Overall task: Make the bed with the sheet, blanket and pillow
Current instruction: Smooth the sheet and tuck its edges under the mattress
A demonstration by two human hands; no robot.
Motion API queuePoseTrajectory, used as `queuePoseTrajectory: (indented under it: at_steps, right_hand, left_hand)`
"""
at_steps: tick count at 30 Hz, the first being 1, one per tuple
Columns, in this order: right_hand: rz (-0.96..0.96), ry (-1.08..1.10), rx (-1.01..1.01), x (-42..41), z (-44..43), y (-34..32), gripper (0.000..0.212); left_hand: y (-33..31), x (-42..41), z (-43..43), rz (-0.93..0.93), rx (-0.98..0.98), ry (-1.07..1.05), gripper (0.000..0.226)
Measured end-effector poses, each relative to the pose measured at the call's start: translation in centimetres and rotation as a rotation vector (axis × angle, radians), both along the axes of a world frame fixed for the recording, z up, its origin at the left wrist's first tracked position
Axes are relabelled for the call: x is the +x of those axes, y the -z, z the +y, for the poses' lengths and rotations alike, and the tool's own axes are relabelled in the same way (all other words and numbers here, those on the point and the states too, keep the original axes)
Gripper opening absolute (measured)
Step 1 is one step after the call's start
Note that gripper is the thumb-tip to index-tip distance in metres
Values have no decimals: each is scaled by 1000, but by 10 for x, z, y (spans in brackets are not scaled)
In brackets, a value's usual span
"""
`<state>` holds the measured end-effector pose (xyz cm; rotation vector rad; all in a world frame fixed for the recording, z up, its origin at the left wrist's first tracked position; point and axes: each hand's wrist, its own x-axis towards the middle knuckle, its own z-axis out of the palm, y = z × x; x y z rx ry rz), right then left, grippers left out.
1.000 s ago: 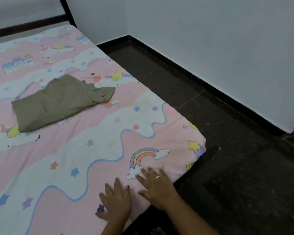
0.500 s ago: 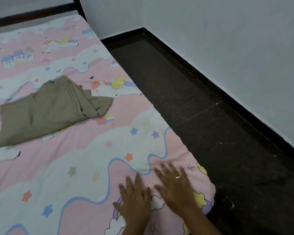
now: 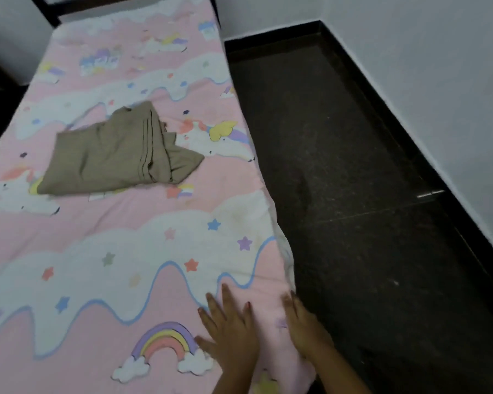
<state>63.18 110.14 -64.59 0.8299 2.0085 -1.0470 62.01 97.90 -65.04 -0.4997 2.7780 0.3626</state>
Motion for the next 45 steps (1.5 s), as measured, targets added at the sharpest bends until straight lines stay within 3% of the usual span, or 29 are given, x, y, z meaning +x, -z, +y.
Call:
queuePoseTrajectory:
  at_steps: [3, 4, 6, 9, 12, 14, 16, 19, 22, 27, 28, 30, 32, 35, 38, 40, 45]
  right_hand:
    - [4, -261, 57, -2, 36, -11, 49]
    - [108, -339, 154, -2, 44, -10, 48]
    - [490, -456, 316, 1, 46, -10, 44]
    - [774, -677, 163, 4, 16, -9, 41]
    - [777, -760, 63, -5, -2, 9, 41]
    - [821, -698, 91, -22, -1, 27, 47]
    - [835, -705, 136, -48, 3, 35, 53]
    - [733, -621, 144, -106, 12, 37, 61]
    - [650, -643, 185, -181, 28, 47, 51]
    - [287, -497, 411, -295, 80, 39, 52]
    - [372, -462, 447, -297, 83, 36, 51]
    - [789, -584, 468, -279, 70, 28, 49]
    - [1050, -879, 272, -240, 46, 30, 47]
    - [1159, -1485, 97, -180, 32, 35, 44]
    - [1224, -1763, 1, -227, 50, 48, 41]
    - [1225, -1729, 51, -288, 64, 57, 42]
    - [964, -1343, 524, -420, 94, 40, 56]
  left_hand:
    - [5, 13, 27, 6, 19, -128, 75]
    - [5, 17, 34, 4, 30, -158, 74]
    - [-1, 21, 43, 4, 61, -223, 75]
    - [10, 24, 41, 89, 6, -302, 67]
    - [10, 16, 40, 129, 80, -461, 52]
    - [8, 7, 44, 118, 145, -656, 62]
    - [6, 0, 51, 145, 98, -680, 69]
    - [18, -6, 56, 178, 5, -683, 64]
    - [26, -1, 59, 167, -60, -716, 61]
    - [21, -18, 61, 151, -85, -779, 62]
    - [20, -23, 63, 161, -88, -777, 62]
    - [16, -41, 68, 186, -87, -711, 64]
    - [10, -64, 76, 199, -54, -622, 63]
    - [14, -90, 84, 260, -11, -557, 54]
    - [25, -89, 84, 263, -42, -520, 49]
    - [27, -87, 83, 209, -65, -523, 48]
    - [21, -111, 98, 143, -138, -614, 60]
